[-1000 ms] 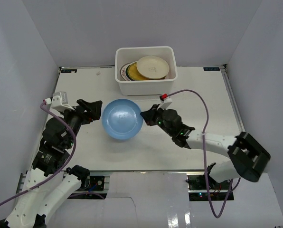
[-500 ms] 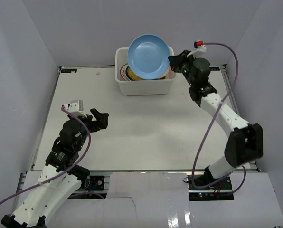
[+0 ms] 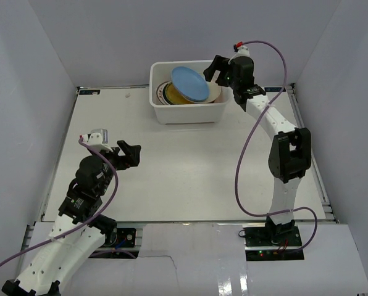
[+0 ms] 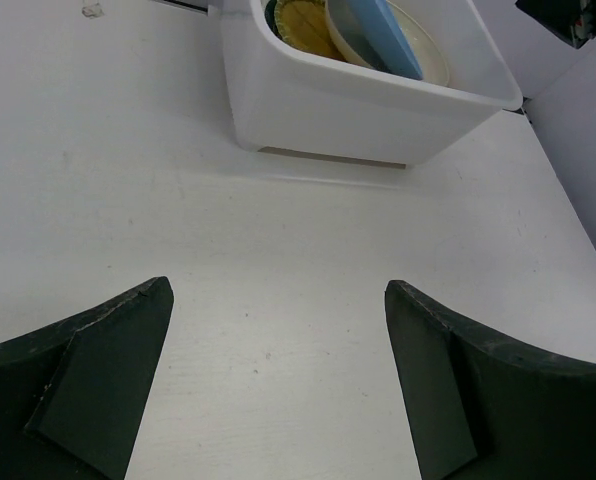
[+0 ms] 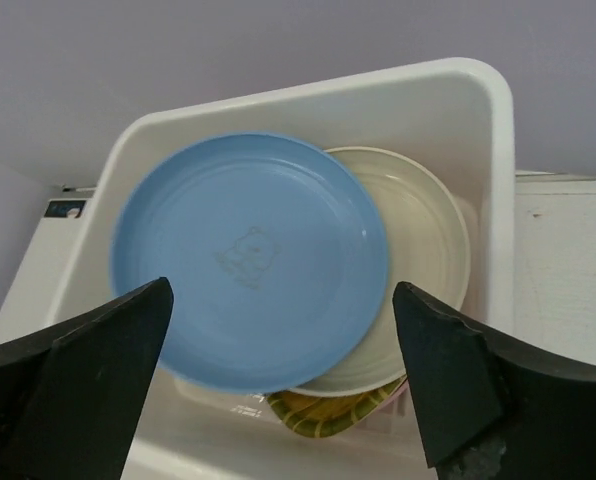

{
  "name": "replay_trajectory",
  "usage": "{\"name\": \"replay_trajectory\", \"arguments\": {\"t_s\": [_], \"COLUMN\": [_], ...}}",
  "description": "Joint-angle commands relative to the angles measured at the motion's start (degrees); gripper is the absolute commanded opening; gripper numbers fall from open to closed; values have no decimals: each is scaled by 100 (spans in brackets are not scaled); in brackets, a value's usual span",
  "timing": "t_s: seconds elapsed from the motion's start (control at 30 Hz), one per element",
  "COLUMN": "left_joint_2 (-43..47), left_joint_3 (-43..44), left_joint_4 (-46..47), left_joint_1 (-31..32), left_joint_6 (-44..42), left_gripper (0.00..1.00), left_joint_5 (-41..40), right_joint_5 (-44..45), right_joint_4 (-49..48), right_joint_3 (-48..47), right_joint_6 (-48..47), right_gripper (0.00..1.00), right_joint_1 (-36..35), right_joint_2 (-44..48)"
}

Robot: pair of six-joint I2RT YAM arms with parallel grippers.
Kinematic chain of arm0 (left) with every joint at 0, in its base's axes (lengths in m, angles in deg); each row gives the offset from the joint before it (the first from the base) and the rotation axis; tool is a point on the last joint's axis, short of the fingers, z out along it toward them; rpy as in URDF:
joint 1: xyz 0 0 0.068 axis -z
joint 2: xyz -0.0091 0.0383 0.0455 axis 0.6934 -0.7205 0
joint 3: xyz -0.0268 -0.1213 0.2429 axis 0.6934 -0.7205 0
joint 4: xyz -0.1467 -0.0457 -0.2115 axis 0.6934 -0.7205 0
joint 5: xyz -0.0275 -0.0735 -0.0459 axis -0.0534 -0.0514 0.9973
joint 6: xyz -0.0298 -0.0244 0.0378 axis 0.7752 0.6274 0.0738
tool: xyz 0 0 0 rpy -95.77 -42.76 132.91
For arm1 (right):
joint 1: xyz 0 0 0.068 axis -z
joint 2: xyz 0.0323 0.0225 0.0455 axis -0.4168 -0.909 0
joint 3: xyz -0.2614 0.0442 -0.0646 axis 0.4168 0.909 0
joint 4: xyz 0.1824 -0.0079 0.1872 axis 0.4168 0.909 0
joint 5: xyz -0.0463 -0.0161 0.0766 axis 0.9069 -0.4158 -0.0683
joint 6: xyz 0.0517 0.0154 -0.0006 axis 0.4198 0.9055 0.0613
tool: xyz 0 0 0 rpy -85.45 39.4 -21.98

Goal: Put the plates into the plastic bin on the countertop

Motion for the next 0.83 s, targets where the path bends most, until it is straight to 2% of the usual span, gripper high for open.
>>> {"name": "replay_trajectory", "arguments": {"t_s": [0.0,0.03,0.1,0.13,0.2,0.23,0.3,0.33,0.5,0.6,0.7,0.8], "left_joint_2": [10,10,19,27,10,-51,-130,-192,-219,-78,62,115], "left_joint_3": [91,91,109,117,196,257,485,582,1049,1093,874,698], "left_joint_4": [147,164,226,278,348,366,358,349,314,243,243,331], "left_joint_1": [-44,-36,-44,-36,-44,-44,-44,-44,-36,-36,-44,-36], "left_joint_6": [-81,-72,-37,-2,86,95,156,165,104,95,200,376], "left_gripper": [98,98,98,98,98,98,98,98,98,98,98,98], "left_joint_5": [97,141,220,316,422,483,475,449,581,607,721,818], "right_joint_5": [-518,-606,-931,-1037,-1187,-1196,-1143,-1230,-1407,-1398,-1354,-1293], "right_joint_4": [-91,-161,-545,-731,-1187,-1242,-1181,-1155,-813,-759,-803,-760], "right_joint_3": [158,475,1283,2279,3312,4205,4940,5579,6875,7517,7905,7792], "right_joint_6": [-286,-322,-383,-401,-453,-454,-454,-506,-778,-788,-797,-823], "right_gripper": [98,90,90,90,90,90,90,90,90,90,90,90], "right_joint_1": [-33,-33,-59,-77,-121,-138,-147,-147,-147,-147,-147,-147], "right_joint_2": [1201,1804,2518,3305,4100,4870,5629,6356,8423,9198,9587,9685]}}
